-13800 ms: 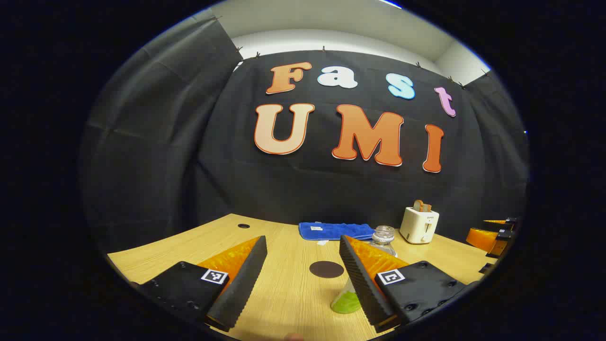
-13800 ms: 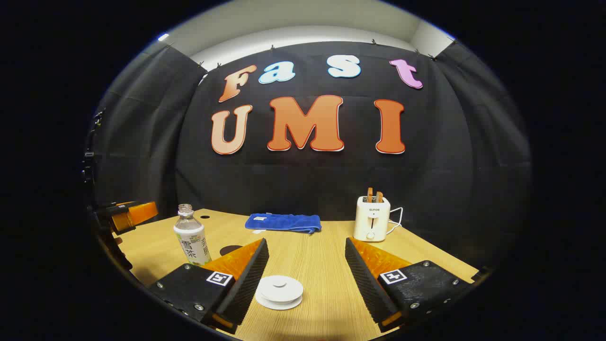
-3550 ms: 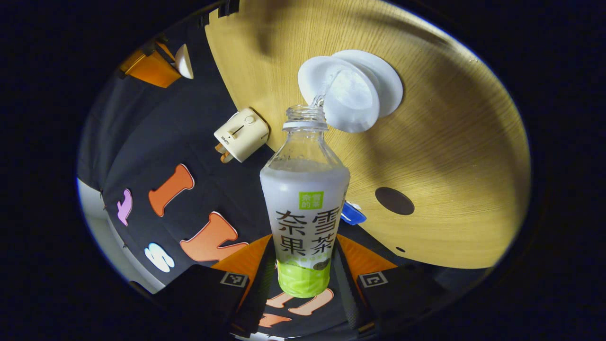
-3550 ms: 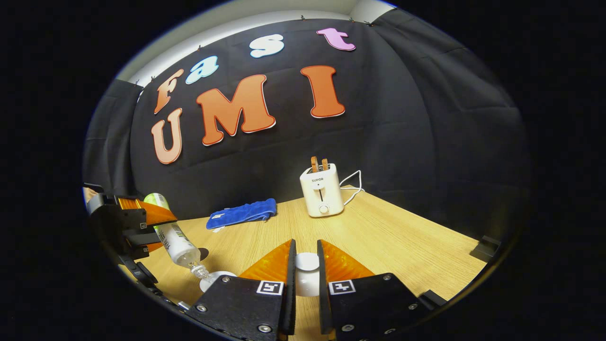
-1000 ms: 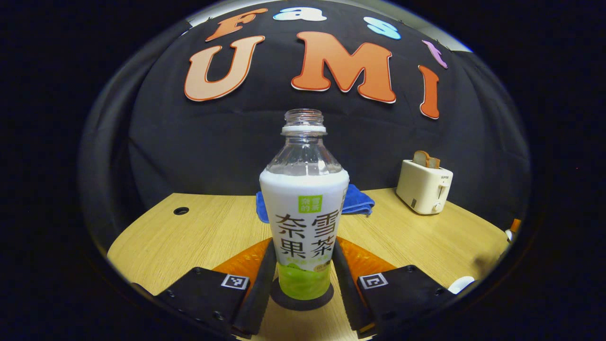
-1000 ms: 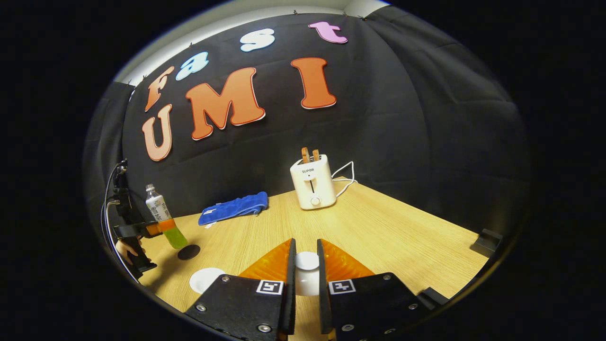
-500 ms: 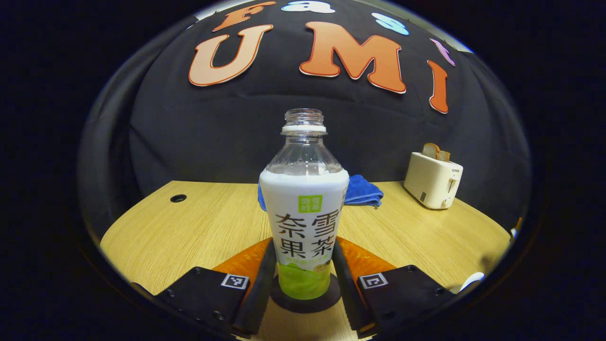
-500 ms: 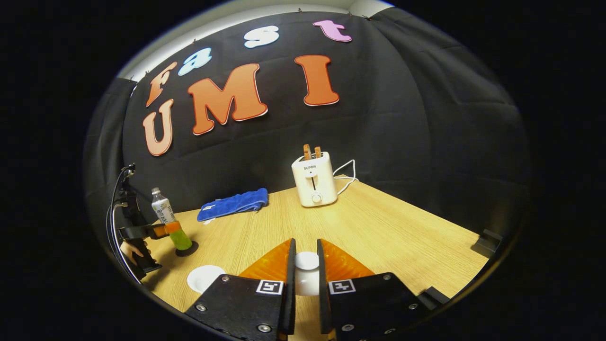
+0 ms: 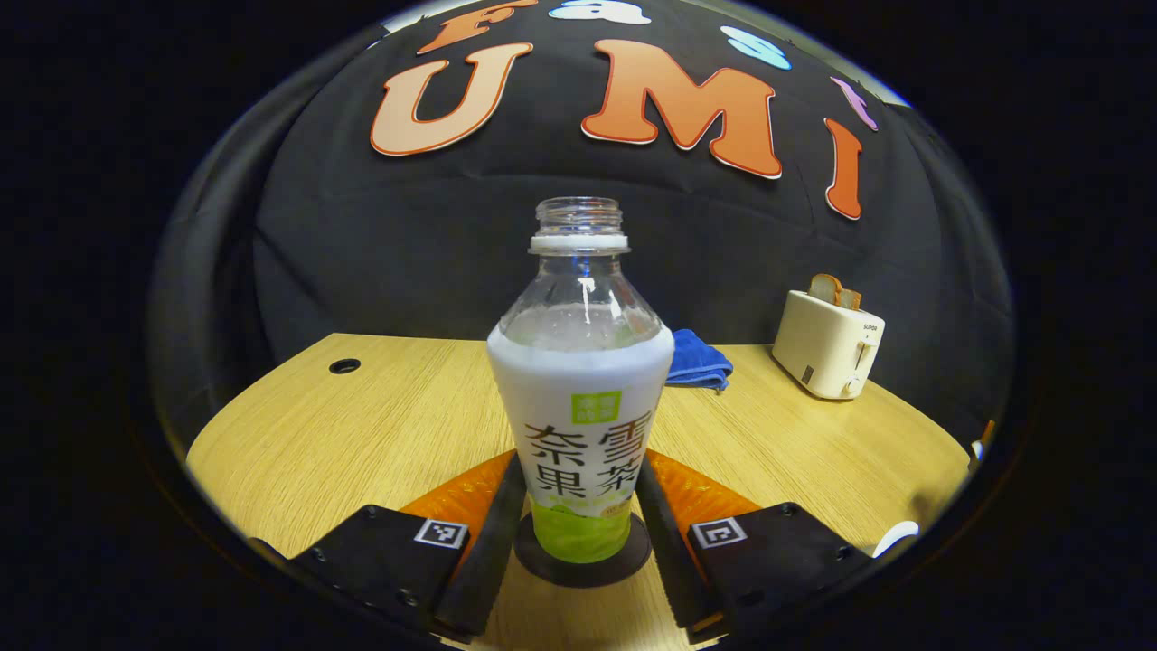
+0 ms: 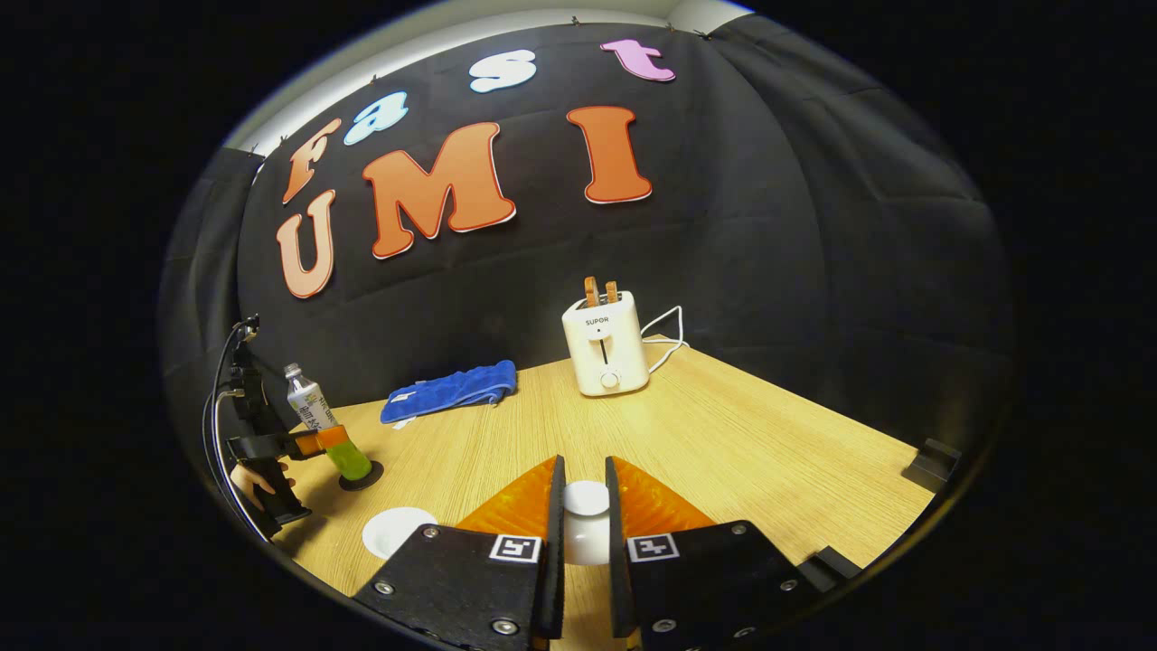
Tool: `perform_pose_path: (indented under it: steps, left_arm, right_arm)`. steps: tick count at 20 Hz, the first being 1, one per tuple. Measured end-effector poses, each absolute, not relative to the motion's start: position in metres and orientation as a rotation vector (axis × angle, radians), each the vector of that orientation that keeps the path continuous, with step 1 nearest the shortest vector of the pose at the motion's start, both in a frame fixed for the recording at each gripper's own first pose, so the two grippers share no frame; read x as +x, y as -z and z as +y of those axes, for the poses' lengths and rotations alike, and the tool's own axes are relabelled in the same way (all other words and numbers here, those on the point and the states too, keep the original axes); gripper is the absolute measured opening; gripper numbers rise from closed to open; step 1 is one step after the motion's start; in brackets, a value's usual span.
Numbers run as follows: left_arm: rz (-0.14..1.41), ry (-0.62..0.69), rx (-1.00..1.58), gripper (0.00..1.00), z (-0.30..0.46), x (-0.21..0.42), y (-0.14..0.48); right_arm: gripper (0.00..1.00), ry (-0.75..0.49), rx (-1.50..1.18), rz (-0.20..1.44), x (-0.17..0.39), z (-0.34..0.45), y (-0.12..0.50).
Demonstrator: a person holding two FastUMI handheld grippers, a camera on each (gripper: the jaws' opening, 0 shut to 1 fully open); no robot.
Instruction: Open the teacup lid with one hand, grasp the water bottle and pour water into the teacup with the other hand; after pouring, place the water bottle on the coaster and then close the teacup lid.
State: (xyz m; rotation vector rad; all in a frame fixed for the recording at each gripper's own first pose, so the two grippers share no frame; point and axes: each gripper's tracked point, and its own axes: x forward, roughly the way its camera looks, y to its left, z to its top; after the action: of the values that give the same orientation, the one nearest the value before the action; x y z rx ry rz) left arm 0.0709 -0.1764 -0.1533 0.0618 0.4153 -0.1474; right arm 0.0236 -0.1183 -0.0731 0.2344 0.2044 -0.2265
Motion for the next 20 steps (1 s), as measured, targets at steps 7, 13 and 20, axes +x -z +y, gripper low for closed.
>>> perform_pose_path:
  steps: [7, 13, 20]
  left_arm:
    - [0.413, 0.144, 0.098, 0.97, -0.17, 0.067, 0.152]
    - [0.368, 0.126, 0.15, 0.96, -0.16, 0.067, 0.144]
    - [0.297, 0.1, 0.103, 0.98, -0.163, 0.065, 0.135]
  right_arm:
    - [0.2, 0.183, 0.231, 0.205, 0.03, -0.1, 0.073]
    - [0.2, 0.04, 0.219, 0.215, 0.038, -0.042, 0.074]
    - [0.2, -0.127, 0.13, 0.225, 0.049, 0.031, 0.081]
